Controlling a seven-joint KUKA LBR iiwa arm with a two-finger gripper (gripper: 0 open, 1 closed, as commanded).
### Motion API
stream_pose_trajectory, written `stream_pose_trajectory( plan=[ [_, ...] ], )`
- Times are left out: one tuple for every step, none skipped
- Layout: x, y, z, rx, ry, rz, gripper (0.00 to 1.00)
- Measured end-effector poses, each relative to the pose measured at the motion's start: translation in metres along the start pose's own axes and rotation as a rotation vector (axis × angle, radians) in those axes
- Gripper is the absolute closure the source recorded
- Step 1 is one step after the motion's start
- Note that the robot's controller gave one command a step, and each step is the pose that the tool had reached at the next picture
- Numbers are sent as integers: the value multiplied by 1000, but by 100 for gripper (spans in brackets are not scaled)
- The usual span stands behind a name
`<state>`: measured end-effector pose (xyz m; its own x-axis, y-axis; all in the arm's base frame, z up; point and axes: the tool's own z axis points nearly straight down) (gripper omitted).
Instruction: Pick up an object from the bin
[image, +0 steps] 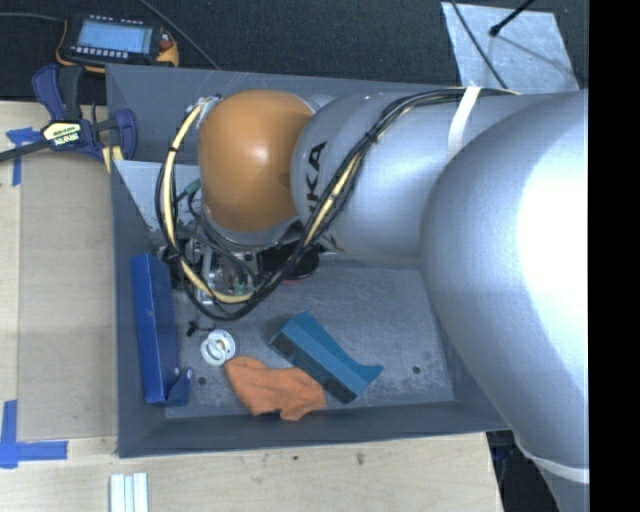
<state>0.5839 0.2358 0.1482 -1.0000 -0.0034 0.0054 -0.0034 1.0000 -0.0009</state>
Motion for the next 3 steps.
stream_pose_trajectory(
  plan=[
    [-2,-1,-5,-2,-7,3,0],
    [53,-28,52,-3,-12,-38,0],
    [72,-29,63,-1,-8,-239,100]
  ],
)
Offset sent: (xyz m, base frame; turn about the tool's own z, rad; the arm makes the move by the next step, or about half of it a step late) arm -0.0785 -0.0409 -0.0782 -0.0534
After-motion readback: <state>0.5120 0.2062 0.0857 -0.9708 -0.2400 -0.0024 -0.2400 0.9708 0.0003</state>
